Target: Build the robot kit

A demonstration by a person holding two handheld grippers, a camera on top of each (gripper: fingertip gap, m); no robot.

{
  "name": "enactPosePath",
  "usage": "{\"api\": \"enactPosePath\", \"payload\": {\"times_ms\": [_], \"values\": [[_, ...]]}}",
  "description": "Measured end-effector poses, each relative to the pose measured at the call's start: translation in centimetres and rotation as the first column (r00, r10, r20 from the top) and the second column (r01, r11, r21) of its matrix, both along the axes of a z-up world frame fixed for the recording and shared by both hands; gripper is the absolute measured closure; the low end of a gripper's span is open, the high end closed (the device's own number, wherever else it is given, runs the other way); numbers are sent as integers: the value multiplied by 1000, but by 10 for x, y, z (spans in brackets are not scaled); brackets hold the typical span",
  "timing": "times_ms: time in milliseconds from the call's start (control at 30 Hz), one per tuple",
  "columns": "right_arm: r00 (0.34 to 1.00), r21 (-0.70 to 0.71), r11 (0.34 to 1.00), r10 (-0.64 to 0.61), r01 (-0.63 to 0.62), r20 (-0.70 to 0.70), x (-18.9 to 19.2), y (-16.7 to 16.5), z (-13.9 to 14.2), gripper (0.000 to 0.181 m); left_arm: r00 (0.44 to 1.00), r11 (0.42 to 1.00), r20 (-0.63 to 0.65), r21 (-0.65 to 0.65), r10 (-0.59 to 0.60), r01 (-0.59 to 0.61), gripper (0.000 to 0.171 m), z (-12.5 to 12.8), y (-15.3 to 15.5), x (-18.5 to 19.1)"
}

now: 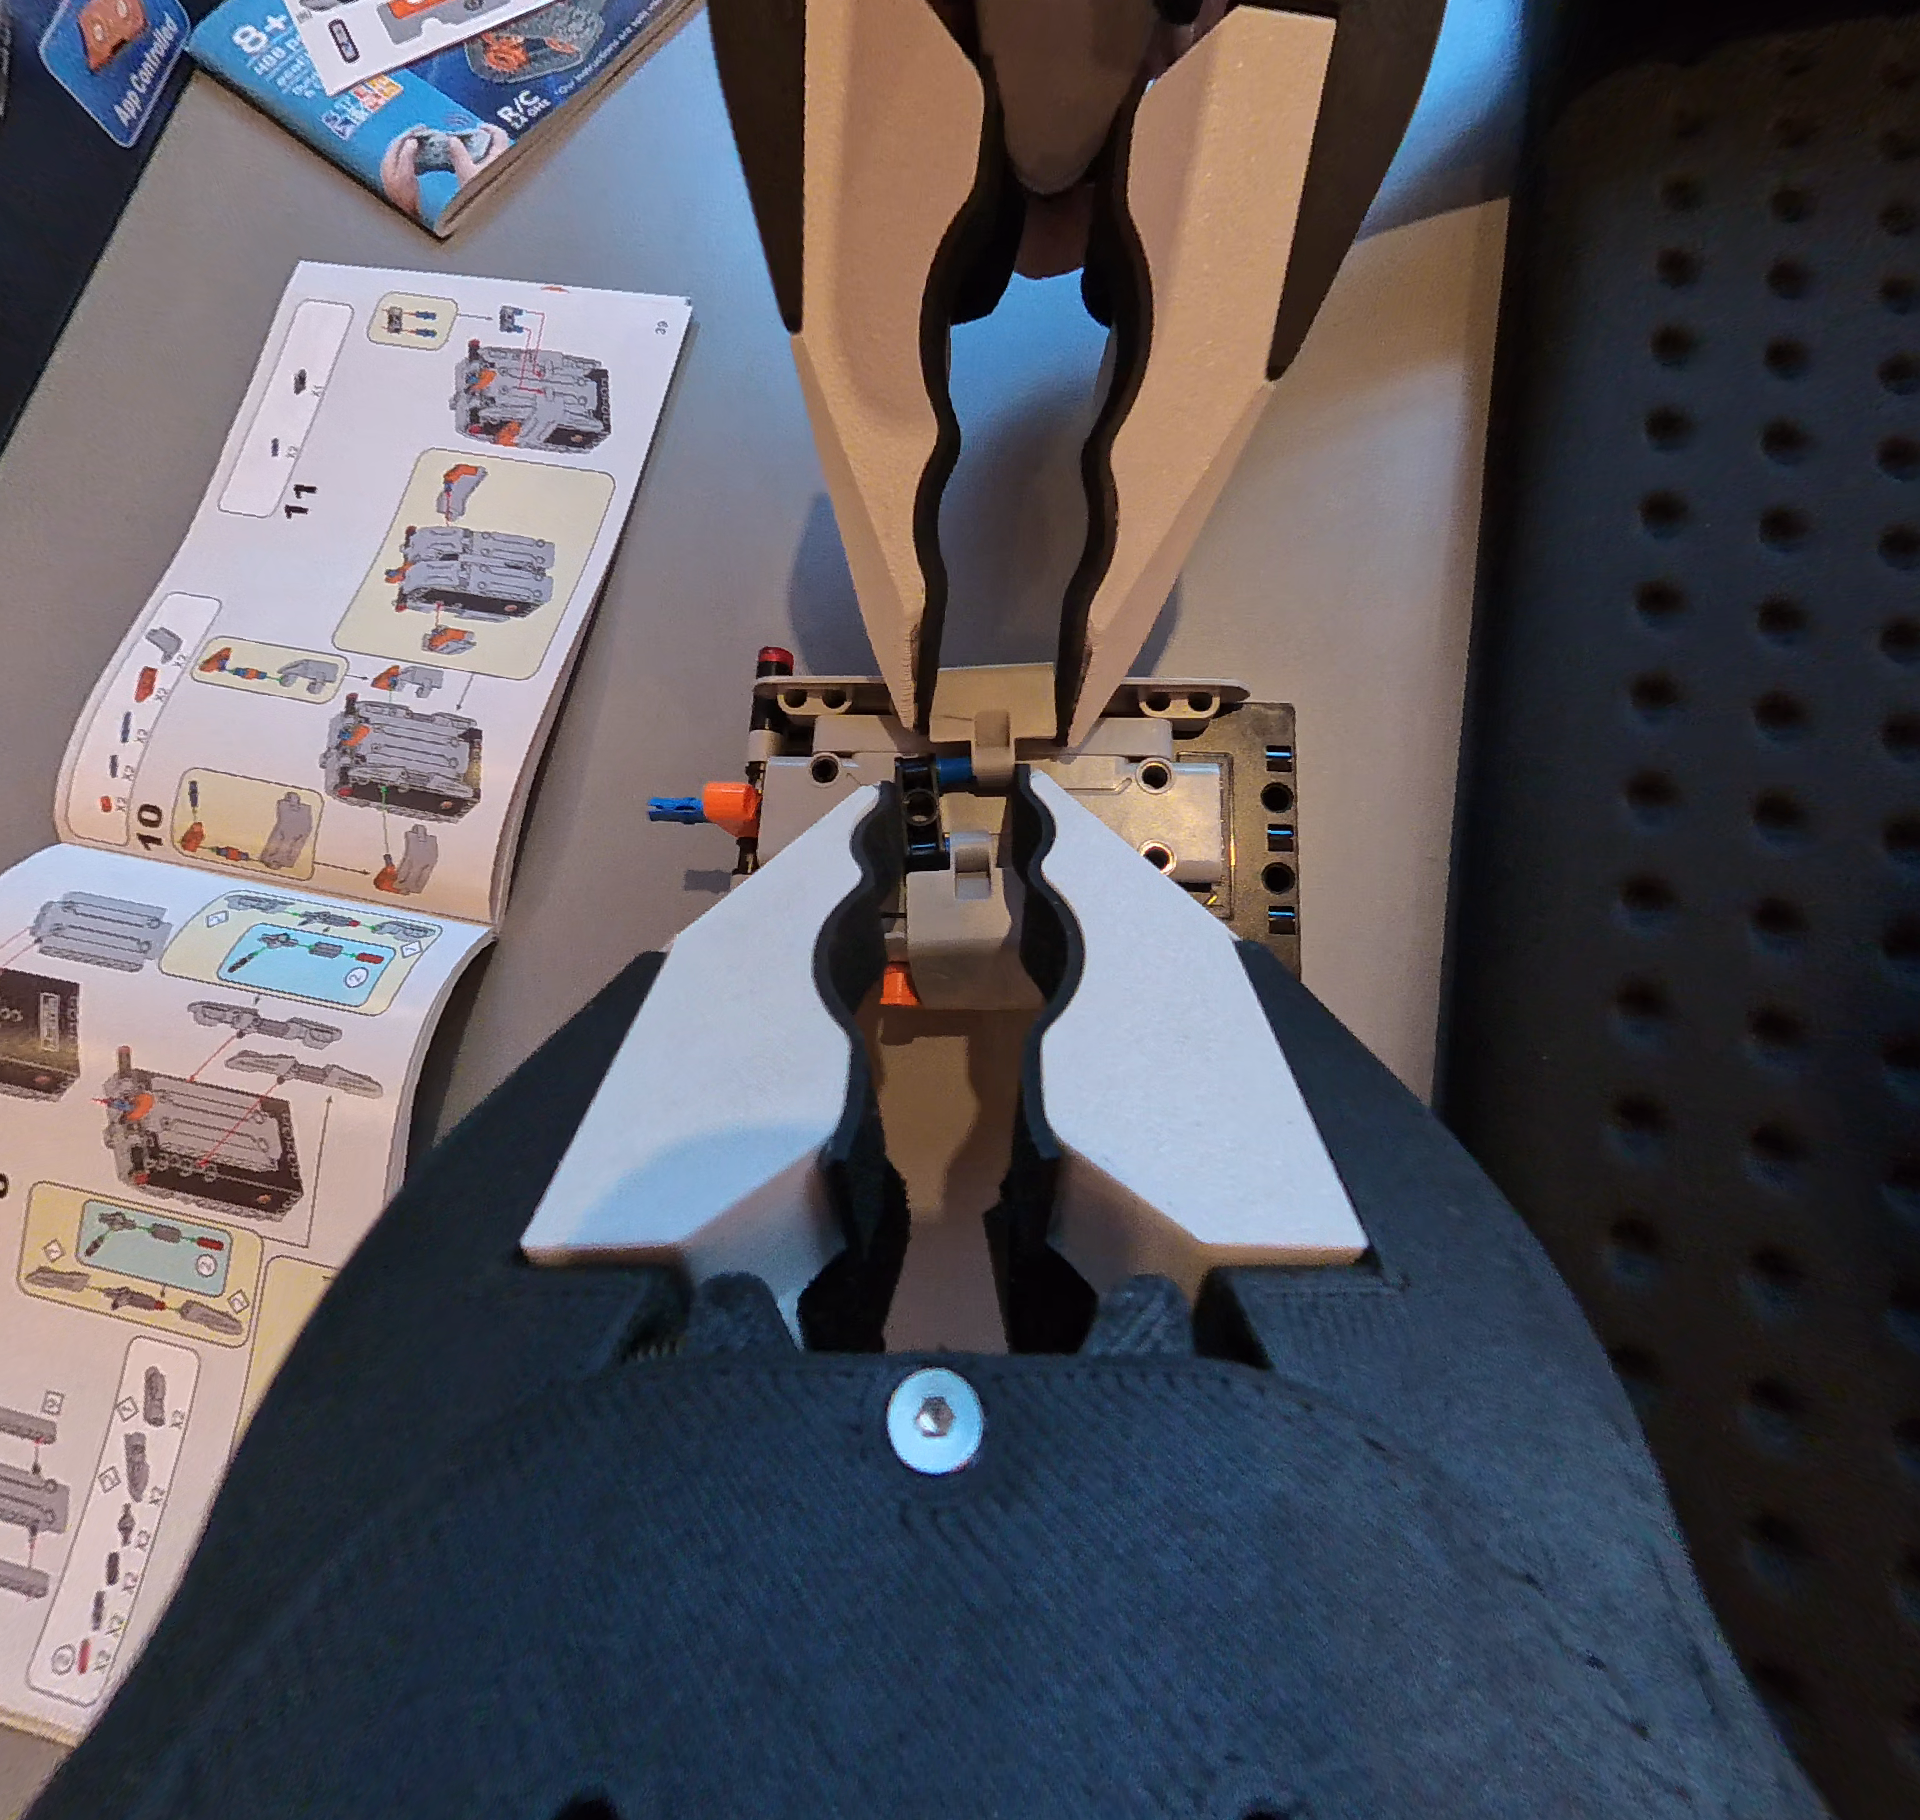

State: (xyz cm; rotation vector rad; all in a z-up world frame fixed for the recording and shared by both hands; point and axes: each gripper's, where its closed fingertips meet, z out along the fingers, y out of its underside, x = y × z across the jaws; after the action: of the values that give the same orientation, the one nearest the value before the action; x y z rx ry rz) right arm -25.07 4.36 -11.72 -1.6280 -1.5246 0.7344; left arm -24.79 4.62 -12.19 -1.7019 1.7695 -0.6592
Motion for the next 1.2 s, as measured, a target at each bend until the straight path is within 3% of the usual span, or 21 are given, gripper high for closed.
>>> {"api": "enactPosePath", "payload": {"times_ms": [233,467,933,1067,1200], "values": [[1000,-17,1000,-14,14,-10,-1,0,0,157,999,999,-34,38,-15,17,151,2,-1,1],[1000,-11,1000,-18,18,-9,-2,0,0,158,997,1000,-71,-7,-3,2,151,0,0,2],[1000,-1,1000,-11,11,-5,-4,-3,-1,157,1000,1000,-11,-11,18,-18,151,1,-3,0],[1000,-32,999,-20,20,-10,-5,-3,0,157,1000,998,7,-64,15,-15,151,3,-4,-1],[1000,-34,999,-19,19,-2,-5,-4,0,157,981,983,148,-149,127,-104,144,24,4,-7]]}}
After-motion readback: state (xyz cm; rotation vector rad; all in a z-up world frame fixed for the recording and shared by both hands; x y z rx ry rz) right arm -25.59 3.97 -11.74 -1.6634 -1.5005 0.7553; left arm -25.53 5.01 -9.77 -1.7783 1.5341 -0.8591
